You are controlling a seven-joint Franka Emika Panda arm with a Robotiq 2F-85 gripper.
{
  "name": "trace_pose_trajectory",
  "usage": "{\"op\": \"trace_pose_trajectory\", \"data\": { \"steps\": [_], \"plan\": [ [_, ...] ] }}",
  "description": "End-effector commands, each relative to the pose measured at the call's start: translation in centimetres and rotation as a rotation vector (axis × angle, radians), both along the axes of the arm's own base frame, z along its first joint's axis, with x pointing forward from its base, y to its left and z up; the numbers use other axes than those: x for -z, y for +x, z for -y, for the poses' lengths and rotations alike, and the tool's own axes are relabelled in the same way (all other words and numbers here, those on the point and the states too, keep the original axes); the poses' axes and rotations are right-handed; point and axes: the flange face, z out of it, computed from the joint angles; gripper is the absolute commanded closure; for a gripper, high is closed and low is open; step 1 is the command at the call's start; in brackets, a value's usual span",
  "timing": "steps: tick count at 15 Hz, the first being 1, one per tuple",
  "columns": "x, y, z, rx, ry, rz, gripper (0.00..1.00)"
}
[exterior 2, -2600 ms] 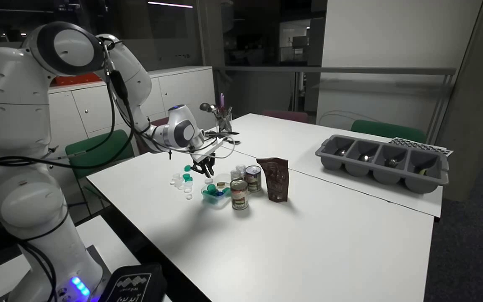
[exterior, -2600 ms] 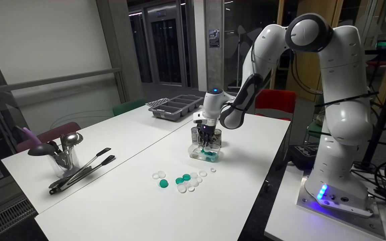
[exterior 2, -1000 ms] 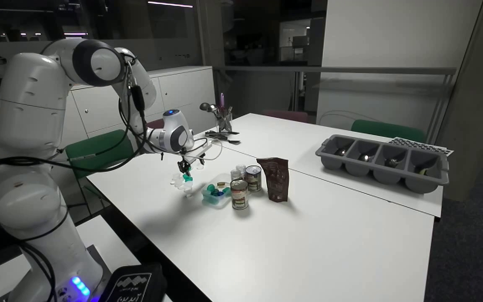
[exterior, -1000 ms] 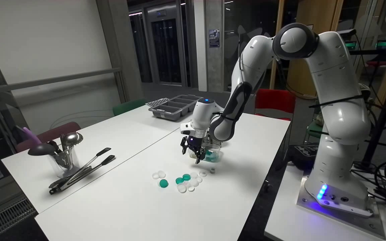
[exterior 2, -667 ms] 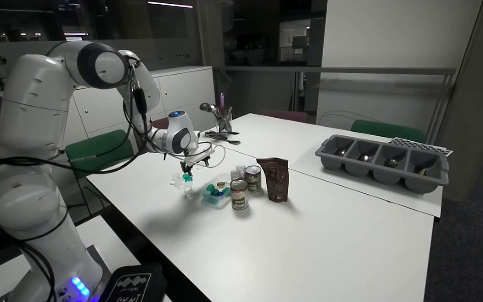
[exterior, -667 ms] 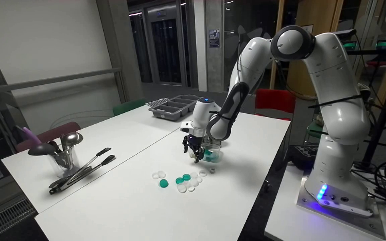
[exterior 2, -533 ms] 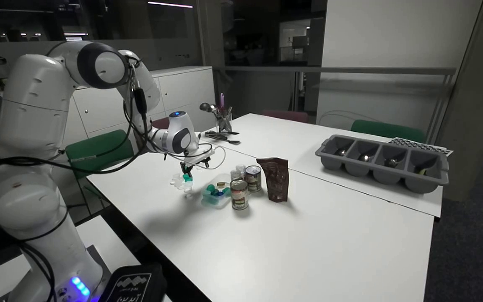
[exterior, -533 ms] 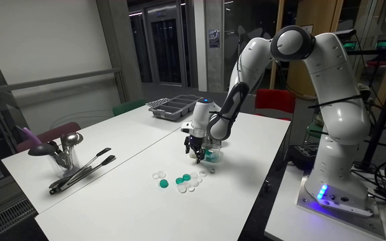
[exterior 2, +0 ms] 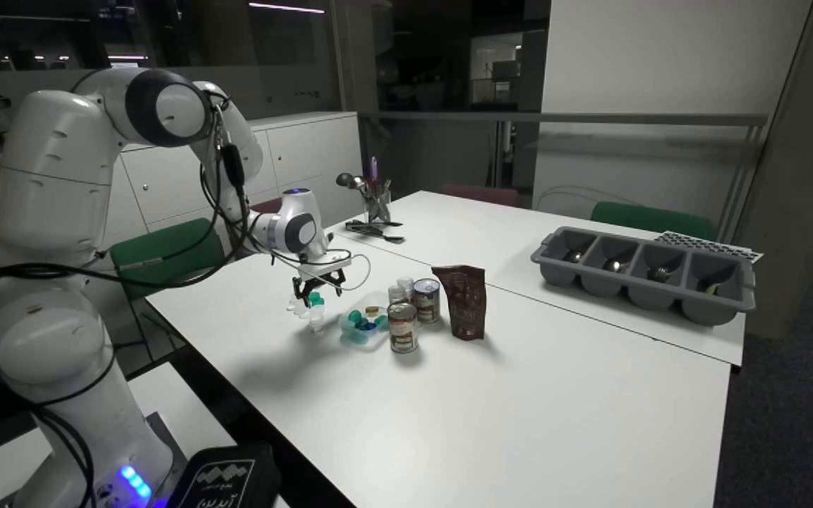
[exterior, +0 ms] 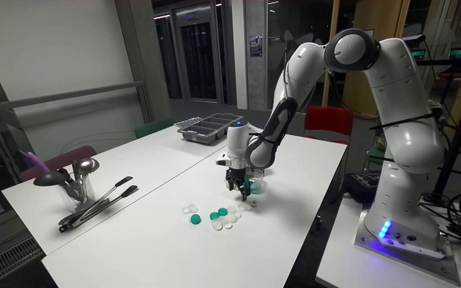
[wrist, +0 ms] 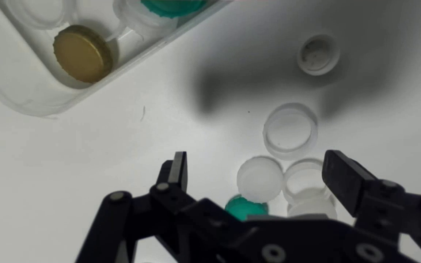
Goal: Place some white and green objects from the table in the clear container.
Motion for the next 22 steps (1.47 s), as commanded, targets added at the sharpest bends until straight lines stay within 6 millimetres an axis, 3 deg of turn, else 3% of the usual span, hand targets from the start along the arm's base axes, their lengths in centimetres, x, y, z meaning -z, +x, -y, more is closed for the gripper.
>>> {"op": "trace_pose_trajectory", "data": {
  "steps": [1,10,17,22],
  "plan": [
    [-1.2,-0.2,0.0,0.011,-0.035,-0.015,0.0],
    [0.0,1.5,1.8,0.005,-0.046,-0.004,0.0],
    [0.8,2.4,1.0,-0.025,-0.044,-0.004,0.0],
    [1.4,1.8,1.0,-0.001,-0.027,-0.01,0.0]
  ]
}}
